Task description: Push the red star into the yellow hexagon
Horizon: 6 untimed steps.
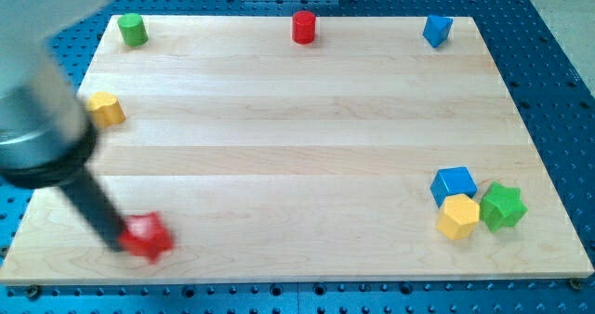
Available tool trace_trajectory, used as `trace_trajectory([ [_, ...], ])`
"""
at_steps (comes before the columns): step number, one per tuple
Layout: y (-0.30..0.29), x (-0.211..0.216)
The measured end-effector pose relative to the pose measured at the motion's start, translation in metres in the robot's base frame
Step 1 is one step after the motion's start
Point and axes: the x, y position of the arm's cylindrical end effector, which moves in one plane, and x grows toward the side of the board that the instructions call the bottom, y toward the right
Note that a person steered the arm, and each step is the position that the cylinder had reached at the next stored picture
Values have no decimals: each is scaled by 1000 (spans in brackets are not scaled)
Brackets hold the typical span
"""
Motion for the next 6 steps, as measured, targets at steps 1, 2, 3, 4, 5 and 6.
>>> trace_trajectory([
  [1, -11, 2],
  [2, 22, 19],
  [3, 78, -18],
  [4, 112, -22],
  [5, 80, -2],
  [6, 140, 13],
])
